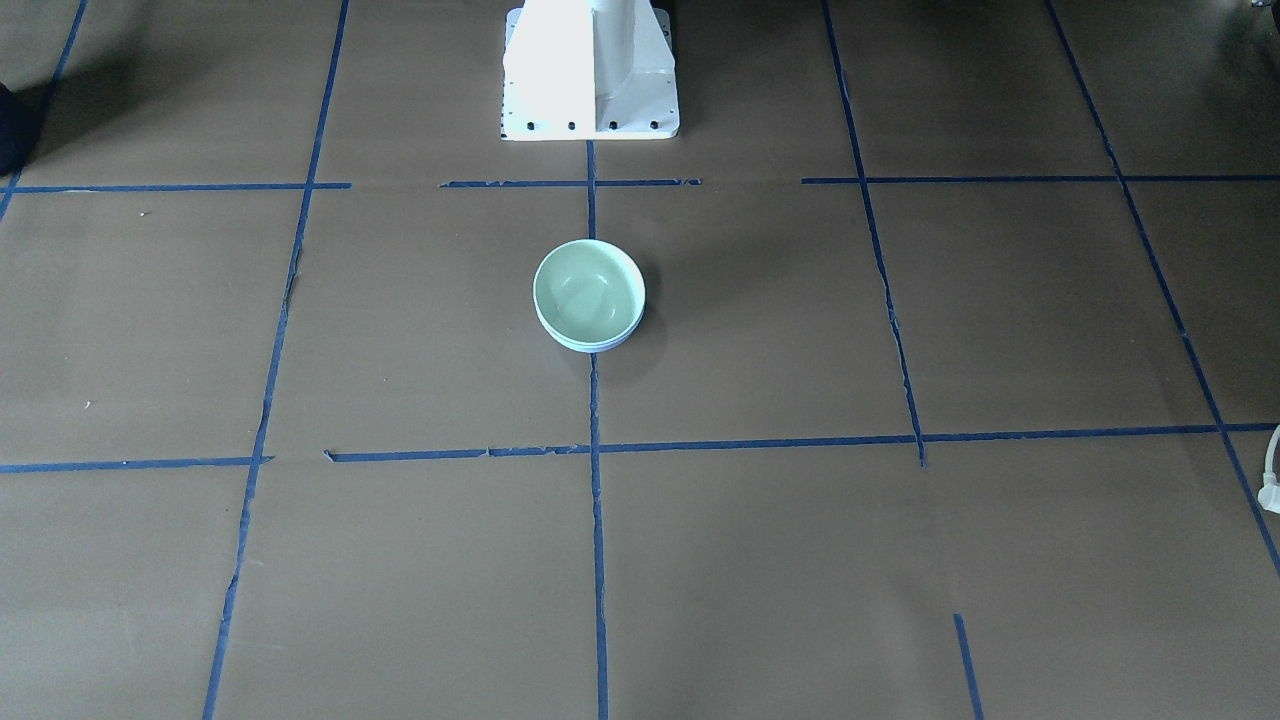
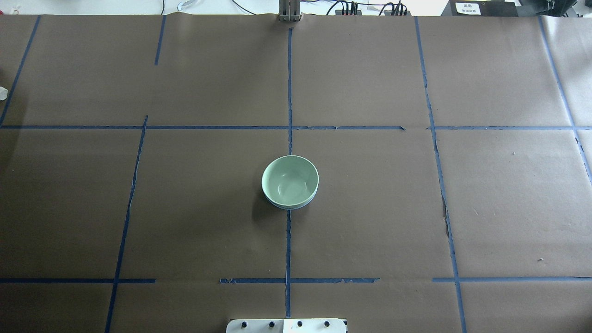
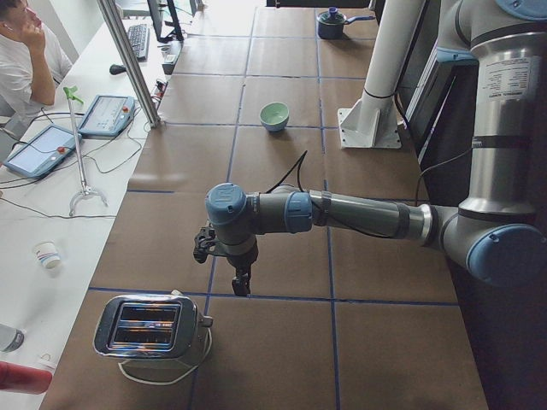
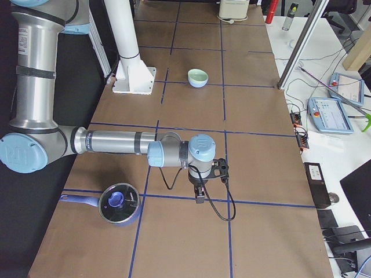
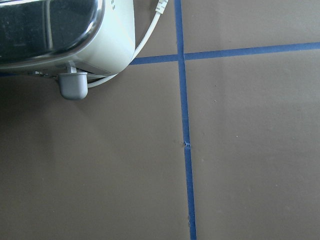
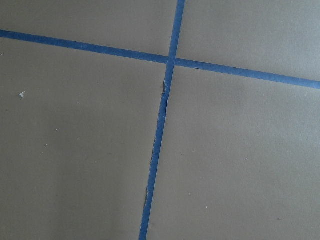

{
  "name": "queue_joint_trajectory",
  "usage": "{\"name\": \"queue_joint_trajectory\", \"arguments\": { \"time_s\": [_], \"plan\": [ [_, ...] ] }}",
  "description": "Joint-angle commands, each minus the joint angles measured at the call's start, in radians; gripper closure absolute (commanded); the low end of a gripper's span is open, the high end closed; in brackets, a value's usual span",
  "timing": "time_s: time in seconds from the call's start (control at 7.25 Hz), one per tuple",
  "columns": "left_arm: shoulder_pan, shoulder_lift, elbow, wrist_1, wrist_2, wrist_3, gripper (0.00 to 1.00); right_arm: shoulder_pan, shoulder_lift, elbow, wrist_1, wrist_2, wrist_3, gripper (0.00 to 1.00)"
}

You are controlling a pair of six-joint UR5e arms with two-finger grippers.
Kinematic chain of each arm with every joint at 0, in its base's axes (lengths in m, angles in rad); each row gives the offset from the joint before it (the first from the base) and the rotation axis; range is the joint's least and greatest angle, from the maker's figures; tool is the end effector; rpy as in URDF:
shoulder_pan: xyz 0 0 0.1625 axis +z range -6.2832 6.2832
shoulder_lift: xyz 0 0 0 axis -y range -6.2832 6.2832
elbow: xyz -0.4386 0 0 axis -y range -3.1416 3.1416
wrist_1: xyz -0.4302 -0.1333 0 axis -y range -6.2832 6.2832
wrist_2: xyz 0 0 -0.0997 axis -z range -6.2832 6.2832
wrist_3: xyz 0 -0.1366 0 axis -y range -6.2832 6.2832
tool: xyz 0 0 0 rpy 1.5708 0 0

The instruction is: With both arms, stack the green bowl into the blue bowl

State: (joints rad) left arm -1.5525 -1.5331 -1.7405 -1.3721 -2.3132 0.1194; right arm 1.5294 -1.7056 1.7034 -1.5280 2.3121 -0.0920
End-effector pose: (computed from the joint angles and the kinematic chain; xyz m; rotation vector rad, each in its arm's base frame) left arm -0.0317 -0.5034 0.6512 -0.0260 0.7447 0.1065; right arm 0.0214 -0.4763 0.6947 0.0575 -0.7406 -0.1423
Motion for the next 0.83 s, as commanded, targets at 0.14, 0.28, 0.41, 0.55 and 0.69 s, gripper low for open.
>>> {"name": "queue_joint_trajectory", "arguments": {
  "time_s": [0.14,0.28,0.41,0.55,0.69],
  "plan": [
    [0.002,0.002,0.009,-0.008,-0.002,0.0,0.0,-0.002,0.0,0.001,0.0,0.007,0.0,0.0],
    [0.002,0.002,0.009,-0.007,-0.002,-0.001,0.0,-0.002,0.0,0.001,0.002,0.009,0.0,0.0],
    [0.002,0.001,0.009,-0.008,-0.003,0.0,0.0,-0.003,0.0,0.001,0.002,0.009,0.0,0.0],
    [0.002,0.001,0.007,-0.008,-0.005,-0.001,0.0,-0.005,0.001,0.001,0.002,0.009,0.0,0.0],
    [0.002,0.001,0.006,-0.008,-0.006,-0.001,0.0,-0.005,0.0,0.004,0.003,0.018,0.003,0.0]
  ]
}}
